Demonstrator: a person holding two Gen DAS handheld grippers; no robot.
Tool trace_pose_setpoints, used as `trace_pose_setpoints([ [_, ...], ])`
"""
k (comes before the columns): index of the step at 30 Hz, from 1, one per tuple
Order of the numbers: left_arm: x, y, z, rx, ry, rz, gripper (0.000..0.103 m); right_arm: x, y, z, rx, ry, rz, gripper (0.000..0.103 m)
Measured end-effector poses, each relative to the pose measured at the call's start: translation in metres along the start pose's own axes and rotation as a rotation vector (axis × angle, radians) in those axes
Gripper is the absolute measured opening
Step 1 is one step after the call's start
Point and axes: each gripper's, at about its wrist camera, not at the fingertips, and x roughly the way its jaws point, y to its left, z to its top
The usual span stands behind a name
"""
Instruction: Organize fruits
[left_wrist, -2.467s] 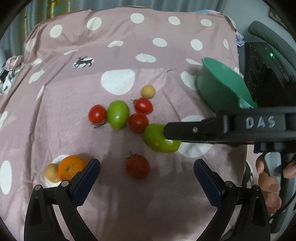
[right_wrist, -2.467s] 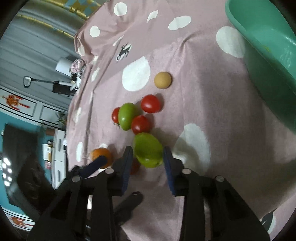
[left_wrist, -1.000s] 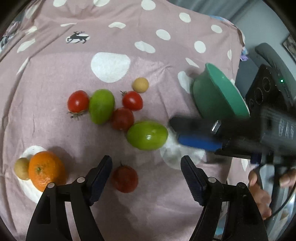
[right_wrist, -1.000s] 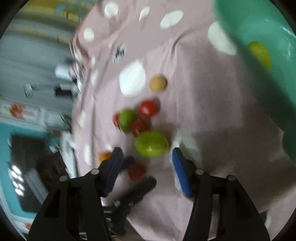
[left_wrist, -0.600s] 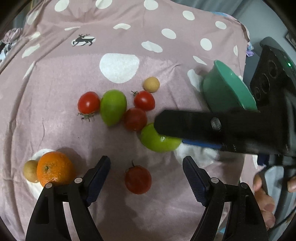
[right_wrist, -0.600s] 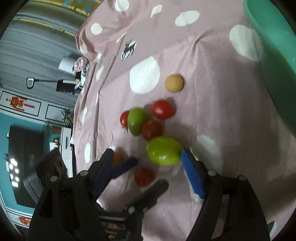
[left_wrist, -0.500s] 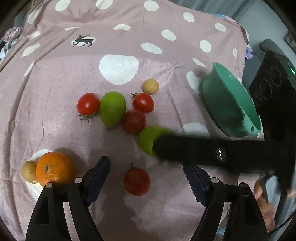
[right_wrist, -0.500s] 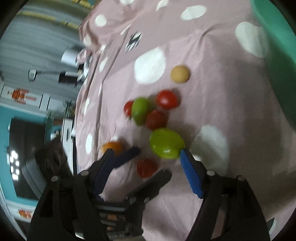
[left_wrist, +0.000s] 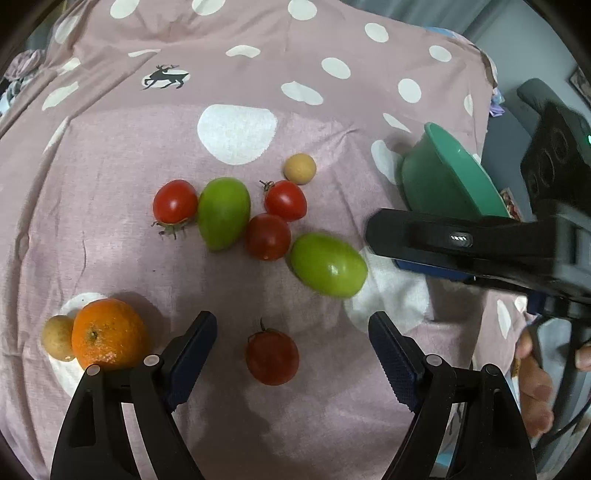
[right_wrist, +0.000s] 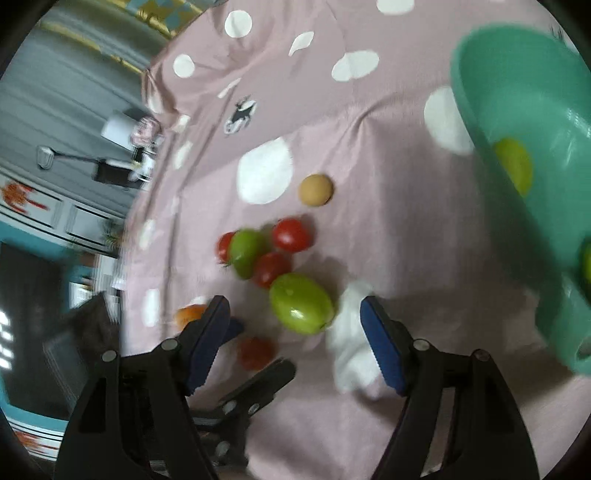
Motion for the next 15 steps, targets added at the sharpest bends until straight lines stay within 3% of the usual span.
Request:
trace_pose_setpoints([
  [5, 0.000, -0.002, -0.002, 0.009, 0.004, 0.010, 0.084, 0.029, 0.021, 0.000, -0.096, 0.059, -0.015, 0.075],
  [10, -0.007, 0.010, -0.002, -0.035, -0.019, 0.004, 0.084, 0.027, 0.023, -0.010, -0.077, 0.156, 0.104, 0.075],
  [13, -0.011, 0.016, 0.000, -0.056, -0.035, -0.012, 0.084, 0.011, 0.024, -0.014, -0.087, 0.122, 0.096, 0.075],
  [15, -0.013, 0.014, 0.003, -0.053, -0.071, 0.021, 0.084, 0.003, 0.019, -0.011, -0.059, 0.074, 0.063, 0.075],
])
